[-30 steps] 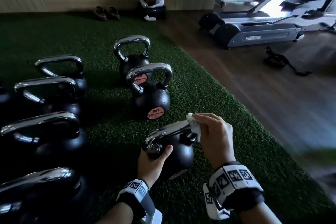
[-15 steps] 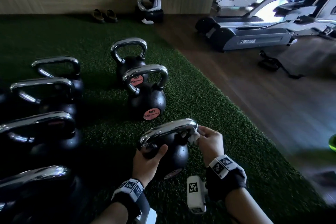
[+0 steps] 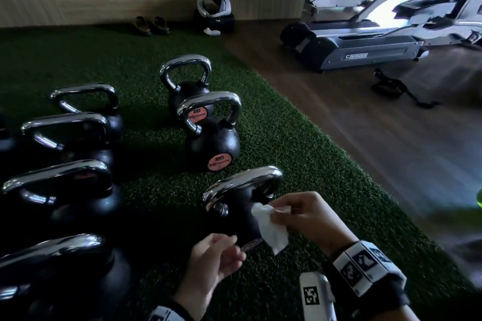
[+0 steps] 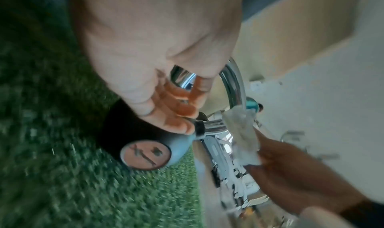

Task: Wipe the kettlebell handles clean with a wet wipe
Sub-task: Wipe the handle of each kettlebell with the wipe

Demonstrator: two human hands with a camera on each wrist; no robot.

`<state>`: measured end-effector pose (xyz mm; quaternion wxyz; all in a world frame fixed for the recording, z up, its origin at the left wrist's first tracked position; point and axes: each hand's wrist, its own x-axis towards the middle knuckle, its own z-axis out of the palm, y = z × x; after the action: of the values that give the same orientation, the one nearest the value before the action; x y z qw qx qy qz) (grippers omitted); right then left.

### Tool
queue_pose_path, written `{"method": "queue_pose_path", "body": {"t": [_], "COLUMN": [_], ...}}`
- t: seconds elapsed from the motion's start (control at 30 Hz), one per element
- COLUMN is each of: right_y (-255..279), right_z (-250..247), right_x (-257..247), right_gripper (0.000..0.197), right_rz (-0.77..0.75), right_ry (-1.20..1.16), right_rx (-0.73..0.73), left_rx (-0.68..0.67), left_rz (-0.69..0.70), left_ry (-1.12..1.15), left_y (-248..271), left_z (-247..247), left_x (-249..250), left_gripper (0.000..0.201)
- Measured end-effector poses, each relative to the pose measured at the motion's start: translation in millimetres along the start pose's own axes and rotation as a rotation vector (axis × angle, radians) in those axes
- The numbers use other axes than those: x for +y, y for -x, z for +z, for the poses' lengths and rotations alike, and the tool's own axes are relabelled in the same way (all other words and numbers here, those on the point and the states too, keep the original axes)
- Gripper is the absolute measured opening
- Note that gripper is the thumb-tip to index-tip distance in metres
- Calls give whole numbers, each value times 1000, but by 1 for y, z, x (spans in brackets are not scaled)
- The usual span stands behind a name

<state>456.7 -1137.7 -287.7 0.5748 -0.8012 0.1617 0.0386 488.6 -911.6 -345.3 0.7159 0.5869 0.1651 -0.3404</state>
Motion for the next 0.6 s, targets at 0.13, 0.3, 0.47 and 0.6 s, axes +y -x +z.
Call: {"method": "queue_pose_path", "body": {"t": [0.13, 0.3, 0.47, 0.6], "right_y": [4, 7, 0, -4], "right_z": [13, 26, 35, 8], "right_x": [-16, -22, -29, -33], "right_gripper": [20, 16, 13, 15], "right_rz": [-160, -300, -429, -235], "right_ry": [207, 335, 420, 385], "right_rx": [-35, 60, -24, -79], "left_rx": [-200, -244, -123, 104], "left_rz": [-57, 29, 176, 535], "left_ry": [257, 292, 371, 126], "left_y": [15, 25, 33, 38], "left_z": [21, 22, 26, 25], "left_x": [14, 17, 24, 25], "left_gripper": [41, 42, 32, 15]}}
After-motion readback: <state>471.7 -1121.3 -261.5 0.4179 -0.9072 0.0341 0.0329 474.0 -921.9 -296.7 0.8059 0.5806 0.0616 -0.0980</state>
